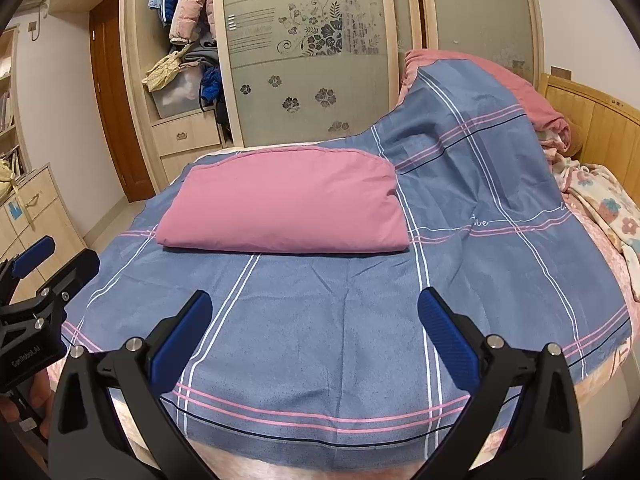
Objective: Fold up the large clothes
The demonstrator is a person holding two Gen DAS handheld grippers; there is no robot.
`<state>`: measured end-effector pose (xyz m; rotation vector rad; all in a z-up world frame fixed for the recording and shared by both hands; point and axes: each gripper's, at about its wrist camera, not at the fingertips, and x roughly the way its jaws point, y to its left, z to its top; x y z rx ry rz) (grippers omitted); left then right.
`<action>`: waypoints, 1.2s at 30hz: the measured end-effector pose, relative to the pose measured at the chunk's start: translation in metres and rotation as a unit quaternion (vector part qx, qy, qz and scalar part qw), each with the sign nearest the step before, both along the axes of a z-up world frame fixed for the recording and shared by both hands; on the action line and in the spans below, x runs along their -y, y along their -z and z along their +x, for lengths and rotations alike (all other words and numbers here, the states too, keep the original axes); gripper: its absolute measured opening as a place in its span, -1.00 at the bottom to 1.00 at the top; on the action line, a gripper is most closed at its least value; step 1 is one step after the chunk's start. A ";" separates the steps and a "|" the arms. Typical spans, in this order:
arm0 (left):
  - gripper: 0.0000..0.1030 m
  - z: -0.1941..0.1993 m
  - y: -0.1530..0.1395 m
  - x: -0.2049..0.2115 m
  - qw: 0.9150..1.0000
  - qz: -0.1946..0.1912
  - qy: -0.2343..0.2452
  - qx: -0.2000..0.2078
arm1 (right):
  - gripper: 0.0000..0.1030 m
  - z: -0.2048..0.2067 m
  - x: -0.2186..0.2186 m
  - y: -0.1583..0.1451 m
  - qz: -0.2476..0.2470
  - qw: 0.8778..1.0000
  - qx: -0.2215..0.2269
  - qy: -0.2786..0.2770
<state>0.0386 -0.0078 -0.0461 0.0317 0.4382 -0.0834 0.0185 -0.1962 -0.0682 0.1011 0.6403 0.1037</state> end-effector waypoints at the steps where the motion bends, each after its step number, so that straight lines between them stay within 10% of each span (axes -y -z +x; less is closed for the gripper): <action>1: 0.96 0.001 0.000 0.000 1.000 0.000 -0.002 -0.002 | 0.97 0.000 0.000 0.001 -0.001 1.000 -0.001 -0.001; 36: 0.96 0.005 0.003 -0.004 1.000 -0.004 -0.006 0.000 | 0.97 0.002 -0.003 0.004 0.007 1.000 0.008 0.000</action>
